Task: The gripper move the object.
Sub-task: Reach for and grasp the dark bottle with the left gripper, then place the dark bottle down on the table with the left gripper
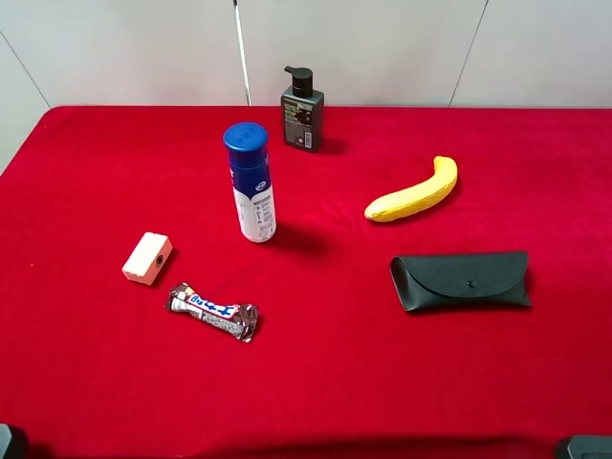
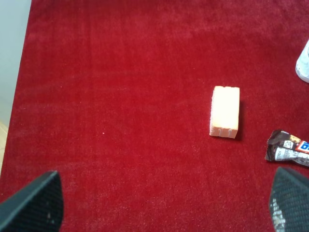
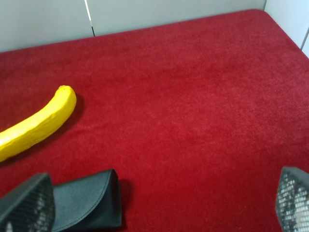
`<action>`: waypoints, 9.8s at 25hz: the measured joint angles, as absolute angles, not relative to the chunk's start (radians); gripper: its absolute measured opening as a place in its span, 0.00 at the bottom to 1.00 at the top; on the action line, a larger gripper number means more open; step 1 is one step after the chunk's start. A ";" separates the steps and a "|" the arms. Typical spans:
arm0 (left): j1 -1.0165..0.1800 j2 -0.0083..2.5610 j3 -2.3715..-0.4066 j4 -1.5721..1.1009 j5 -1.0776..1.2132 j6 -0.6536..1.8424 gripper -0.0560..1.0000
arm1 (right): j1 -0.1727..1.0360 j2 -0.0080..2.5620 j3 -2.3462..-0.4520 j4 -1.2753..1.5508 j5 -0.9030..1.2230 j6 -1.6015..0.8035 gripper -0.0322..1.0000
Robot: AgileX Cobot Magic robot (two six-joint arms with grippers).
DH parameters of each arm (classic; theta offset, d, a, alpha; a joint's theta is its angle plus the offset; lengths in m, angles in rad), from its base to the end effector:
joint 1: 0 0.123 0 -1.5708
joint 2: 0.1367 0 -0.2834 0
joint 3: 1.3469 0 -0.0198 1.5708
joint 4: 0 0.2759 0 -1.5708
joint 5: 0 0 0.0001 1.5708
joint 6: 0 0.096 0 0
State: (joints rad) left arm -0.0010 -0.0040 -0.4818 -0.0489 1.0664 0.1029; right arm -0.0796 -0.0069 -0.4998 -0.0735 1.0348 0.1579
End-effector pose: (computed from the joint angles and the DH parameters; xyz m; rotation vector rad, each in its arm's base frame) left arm 0.0246 -0.0041 0.2812 0.1091 2.0603 0.0041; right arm 0.0227 -0.0079 0.2896 0.2406 1.9953 -0.0375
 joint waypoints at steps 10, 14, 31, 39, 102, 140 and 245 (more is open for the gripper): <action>-0.001 -0.004 -0.482 -0.049 1.066 0.103 0.85 | -0.080 -0.007 -0.500 -0.073 1.035 0.158 0.70; -0.001 -0.004 -0.482 -0.049 1.066 0.103 0.85 | -0.080 -0.007 -0.500 -0.073 1.035 0.158 0.70; -0.001 -0.004 -0.482 -0.049 1.066 0.103 0.85 | -0.080 -0.007 -0.500 -0.073 1.035 0.158 0.70; -0.001 -0.004 -0.482 -0.049 1.066 0.104 0.85 | -0.080 -0.007 -0.500 -0.073 1.035 0.158 0.70; -0.090 1.330 -1.299 -0.353 0.893 0.600 0.83 | -0.080 -0.007 -0.500 -0.073 1.035 0.158 0.70; -0.543 2.234 -2.162 0.068 0.973 1.188 0.82 | -0.080 -0.007 -0.500 -0.073 1.035 0.158 0.70; -0.529 2.162 -2.181 0.099 1.167 0.904 0.44 | -0.080 -0.007 -0.500 -0.073 1.035 0.158 0.70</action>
